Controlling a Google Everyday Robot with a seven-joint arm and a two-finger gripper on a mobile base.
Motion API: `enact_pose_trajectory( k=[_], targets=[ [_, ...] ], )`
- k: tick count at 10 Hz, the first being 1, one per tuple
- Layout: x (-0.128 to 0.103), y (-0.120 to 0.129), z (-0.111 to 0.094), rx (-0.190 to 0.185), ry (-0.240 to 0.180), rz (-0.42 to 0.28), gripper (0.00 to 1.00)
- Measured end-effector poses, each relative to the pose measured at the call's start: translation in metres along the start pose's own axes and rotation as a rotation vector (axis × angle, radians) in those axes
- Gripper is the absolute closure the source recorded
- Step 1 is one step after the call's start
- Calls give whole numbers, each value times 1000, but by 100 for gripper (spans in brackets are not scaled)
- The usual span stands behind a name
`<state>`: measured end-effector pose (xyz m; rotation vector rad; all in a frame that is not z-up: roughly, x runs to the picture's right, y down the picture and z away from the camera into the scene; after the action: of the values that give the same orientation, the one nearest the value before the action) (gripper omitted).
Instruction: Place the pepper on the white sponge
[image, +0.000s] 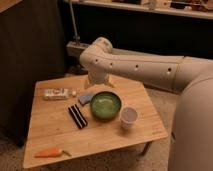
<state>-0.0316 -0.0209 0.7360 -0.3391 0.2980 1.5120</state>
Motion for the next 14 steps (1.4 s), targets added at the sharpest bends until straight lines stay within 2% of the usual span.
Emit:
enact_pose_trajectory(
  k=[3, 5, 6, 8, 9, 10, 12, 14],
  targets=[
    [-1, 2, -1, -1, 8, -22, 20],
    [6, 28, 5, -20, 39, -160, 20],
    [18, 52, 8, -34, 55, -260, 20],
    [48, 82, 9, -58, 85, -420, 20],
    [69, 98, 6, -95, 111, -534, 20],
    [82, 109, 3, -122, 120, -618, 20],
    [99, 122, -1, -158, 133, -713, 20],
    [100, 125, -1, -163, 134, -728, 20]
  ],
)
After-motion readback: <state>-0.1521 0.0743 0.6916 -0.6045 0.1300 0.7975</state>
